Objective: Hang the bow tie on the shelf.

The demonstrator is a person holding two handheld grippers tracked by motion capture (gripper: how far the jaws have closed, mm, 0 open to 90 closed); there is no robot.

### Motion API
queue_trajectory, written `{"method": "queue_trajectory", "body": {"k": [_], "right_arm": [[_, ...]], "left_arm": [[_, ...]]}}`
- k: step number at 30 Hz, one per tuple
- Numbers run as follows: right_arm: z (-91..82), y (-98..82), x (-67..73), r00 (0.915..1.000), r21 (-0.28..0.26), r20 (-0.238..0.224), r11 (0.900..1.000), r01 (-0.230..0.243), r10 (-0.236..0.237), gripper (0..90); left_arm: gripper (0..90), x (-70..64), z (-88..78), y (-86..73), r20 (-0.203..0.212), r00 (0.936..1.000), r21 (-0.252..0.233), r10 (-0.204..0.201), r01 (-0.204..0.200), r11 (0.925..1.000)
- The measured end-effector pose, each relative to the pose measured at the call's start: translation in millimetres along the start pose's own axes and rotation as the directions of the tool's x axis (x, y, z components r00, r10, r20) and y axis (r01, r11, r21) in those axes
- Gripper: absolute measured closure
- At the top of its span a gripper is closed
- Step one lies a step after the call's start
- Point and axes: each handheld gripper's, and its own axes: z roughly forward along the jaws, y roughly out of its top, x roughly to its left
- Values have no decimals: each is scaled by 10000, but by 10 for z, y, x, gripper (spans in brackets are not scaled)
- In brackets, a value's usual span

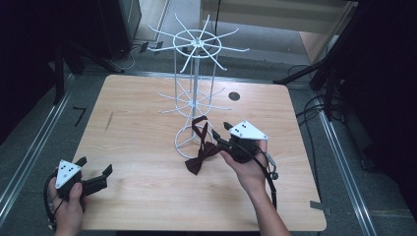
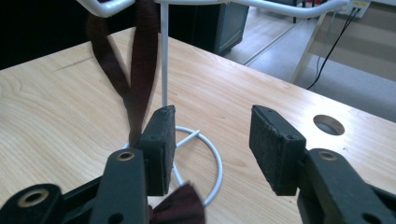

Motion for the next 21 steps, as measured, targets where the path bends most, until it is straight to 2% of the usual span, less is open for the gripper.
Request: {"method": "queue_trajectory", "body": {"k": [12, 21], "right_arm": [[-117, -48, -49, 9999, 79, 83, 9999, -111, 110, 387], [-286, -227, -253, 9968, 209, 556, 9980, -591, 579, 329]], "left_arm": [[75, 2, 2, 0, 22, 10000, 18, -39, 39, 10000], [75, 7, 3, 2, 7, 10000, 38, -94, 94, 9999]]}}
